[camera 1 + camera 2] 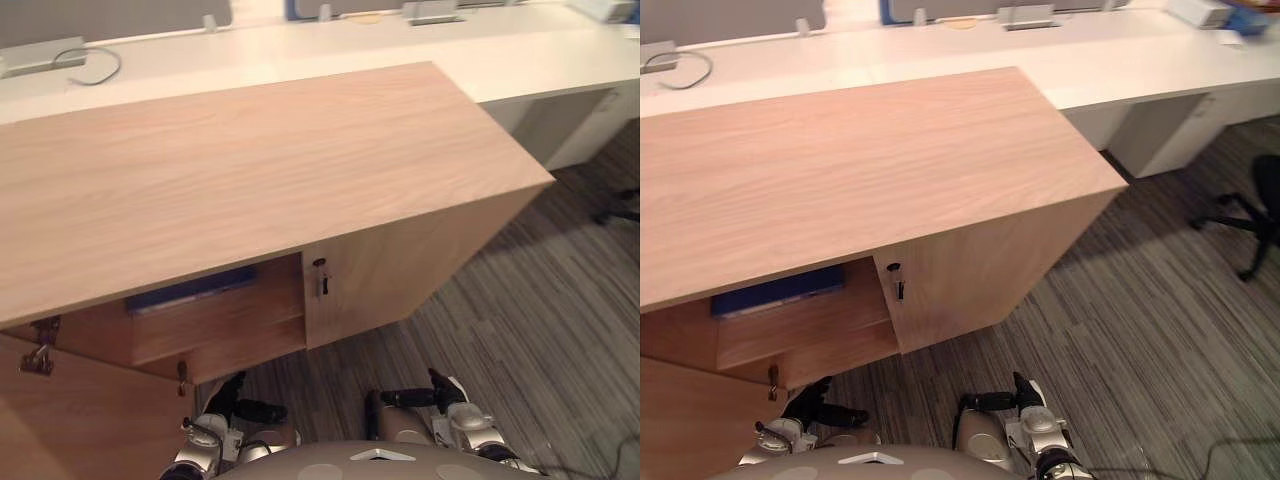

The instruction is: Walk over to the cabinet, pick up the folder, carry it to the office cabinet, place the folder inside the office cabinet, then close the office cabinet door

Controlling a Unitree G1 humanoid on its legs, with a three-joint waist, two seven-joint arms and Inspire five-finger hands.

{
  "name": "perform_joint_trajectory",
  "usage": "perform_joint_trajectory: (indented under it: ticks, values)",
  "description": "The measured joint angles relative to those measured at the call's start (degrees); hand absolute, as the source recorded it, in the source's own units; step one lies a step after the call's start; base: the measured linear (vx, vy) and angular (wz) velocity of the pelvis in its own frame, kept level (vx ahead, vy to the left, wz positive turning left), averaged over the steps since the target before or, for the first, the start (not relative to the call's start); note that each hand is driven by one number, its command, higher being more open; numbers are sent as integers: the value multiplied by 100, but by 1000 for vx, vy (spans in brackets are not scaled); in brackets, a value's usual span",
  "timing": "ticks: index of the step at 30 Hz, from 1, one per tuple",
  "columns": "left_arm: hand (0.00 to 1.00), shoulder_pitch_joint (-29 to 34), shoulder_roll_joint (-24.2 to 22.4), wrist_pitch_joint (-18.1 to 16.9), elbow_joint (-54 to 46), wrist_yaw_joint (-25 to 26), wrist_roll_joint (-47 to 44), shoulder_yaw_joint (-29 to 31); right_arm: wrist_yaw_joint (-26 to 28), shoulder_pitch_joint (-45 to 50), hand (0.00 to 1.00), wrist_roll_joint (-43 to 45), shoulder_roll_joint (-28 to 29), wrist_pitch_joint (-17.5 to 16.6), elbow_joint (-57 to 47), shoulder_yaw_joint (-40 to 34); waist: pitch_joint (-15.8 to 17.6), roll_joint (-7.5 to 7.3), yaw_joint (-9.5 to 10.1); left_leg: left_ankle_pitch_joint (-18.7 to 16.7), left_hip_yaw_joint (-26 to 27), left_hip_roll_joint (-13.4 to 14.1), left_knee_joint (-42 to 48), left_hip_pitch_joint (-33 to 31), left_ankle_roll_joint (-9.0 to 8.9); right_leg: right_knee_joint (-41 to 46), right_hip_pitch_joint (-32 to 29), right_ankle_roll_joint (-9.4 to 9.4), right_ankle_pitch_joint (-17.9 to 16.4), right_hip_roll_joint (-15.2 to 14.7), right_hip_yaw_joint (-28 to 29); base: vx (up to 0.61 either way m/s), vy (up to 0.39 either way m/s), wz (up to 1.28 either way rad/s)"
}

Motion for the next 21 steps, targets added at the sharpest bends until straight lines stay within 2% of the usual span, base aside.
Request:
perform_joint_trajectory:
  ticks: [1, 2, 4, 5, 7, 9, 11, 12, 13, 14, 15, 16, 17, 18, 19, 20, 21]
  values:
    - [100, -75, -32, 0, -17, 6, 42, -2, 2, 65, 100, 45, -9, -24, -16, 28, -78, -7, -12, 2, -469, -1, 48, -139, -54, 217, -15, -97, -203, 3, -143, 235, -275, 179]
    - [100, -126, -64, 0, -26, 9, 51, -9, 4, 75, 100, 85, -20, -32, -11, 33, -108, 6, -19, 22, -715, 10, 74, -221, -91, 277, -12, -134, -256, 16, -203, 231, -240, 190]
    - [100, -196, -329, -16, -89, 33, 51, -45, 38, 93, 100, 237, -104, -40, 61, 77, -208, 140, -10, 180, -1437, 158, 141, -504, -371, 191, 199, -187, -280, 162, -471, 251, -168, 184]
    - [100, -190, -394, -20, -91, 32, 51, -90, 57, 90, 100, 250, -121, -42, 118, 123, -211, 143, 2, 251, -1540, 205, 117, -504, -450, 101, 329, -199, -274, 172, -594, 246, -122, 171]
    - [100, -135, -479, -58, -216, -31, 85, -308, 93, 122, 100, 260, -129, -49, 311, 427, -320, -5, 21, 607, -1799, 226, 119, -543, -619, -118, 776, -282, -225, 215, -917, 169, -113, 166]
    - [100, -14, -490, -121, -339, -4, 101, -341, 113, 183, 100, 259, -128, -93, 399, 637, -523, -69, 46, 795, -1906, 258, 134, -728, -718, -469, 1029, -389, -161, 316, -1099, 127, -82, 146]
    - [100, 37, -503, -157, -472, 46, 96, -318, 118, 149, 100, 268, -145, -57, 575, 726, -607, -79, 182, 898, -1912, 311, 123, -913, -790, -860, 1277, -421, -140, 421, -1372, 110, -59, 124]
    - [100, 45, -494, -161, -548, 61, 96, -319, 110, 137, 100, 264, -164, -57, 697, 715, -607, -85, 250, 1043, -1748, 291, 114, -1061, -819, -1024, 1378, -445, -121, 449, -1599, 44, -62, 111]
    - [100, 55, -480, -159, -592, 68, 97, -334, 108, 175, 100, 267, -174, -64, 718, 683, -609, -89, 285, 1197, -1446, 293, 75, -1182, -790, -1022, 1381, -446, -110, 441, -1752, 32, -131, 145]
    - [100, 82, -434, -155, -655, 91, 121, -357, 86, 174, 100, 275, -169, -58, 822, 520, -607, -117, 304, 1527, -841, 315, -74, -1370, -691, -1026, 1374, -425, -55, 389, -1963, 20, -120, 122]
    - [100, 83, -383, -157, -672, 105, 123, -376, 76, 172, 100, 290, -151, -46, 856, 434, -592, -132, 307, 1756, -462, 347, -203, -1450, -624, -1015, 1355, -364, 7, 361, -2075, -31, -167, 143]
    - [100, 31, -375, -150, -704, 123, 126, -460, 70, 196, 100, 399, -186, -35, 859, 228, -498, 9, 234, 2245, 335, 636, -573, -1530, -464, -609, 1117, -128, 232, 388, -2214, -125, -49, 118]
    - [100, 29, -430, -151, -713, 146, 131, -454, 221, 95, 100, 494, -351, -58, 790, 142, -424, 288, 163, 2338, 1187, 962, -820, -1606, -404, -799, 798, -605, -154, 184, -2074, -156, 13, 109]
    - [100, 31, -387, -125, -729, 96, 96, -456, 198, 104, 100, 466, -333, -114, 721, 159, -371, 163, 138, 2166, 1983, 867, -689, -1721, -348, -1723, 1008, -353, 509, -132, -2224, -190, 181, 107]
    - [100, -77, -456, -48, -611, 40, 137, -575, 70, 187, 100, 423, -369, -186, 676, -64, -239, 476, 72, 1710, 2922, 1194, -165, -1910, 87, -2085, 1321, -443, 763, 2, -2826, -147, 116, 114]
    - [100, -75, -438, -80, -717, 19, 217, -586, -28, 201, 100, 371, -313, -163, 680, -145, -221, 378, 110, 1507, 3676, 1288, 389, -2120, 167, -2206, 1433, -467, 835, -175, -3056, -136, 65, 118]
    - [100, -89, -403, -95, -759, -5, 270, -603, -47, 227, 100, 371, -285, -165, 674, -184, -190, 314, 113, 1464, 4066, 1290, 660, -2136, 214, -2261, 1494, -436, 858, -300, -3198, -125, 17, 114]
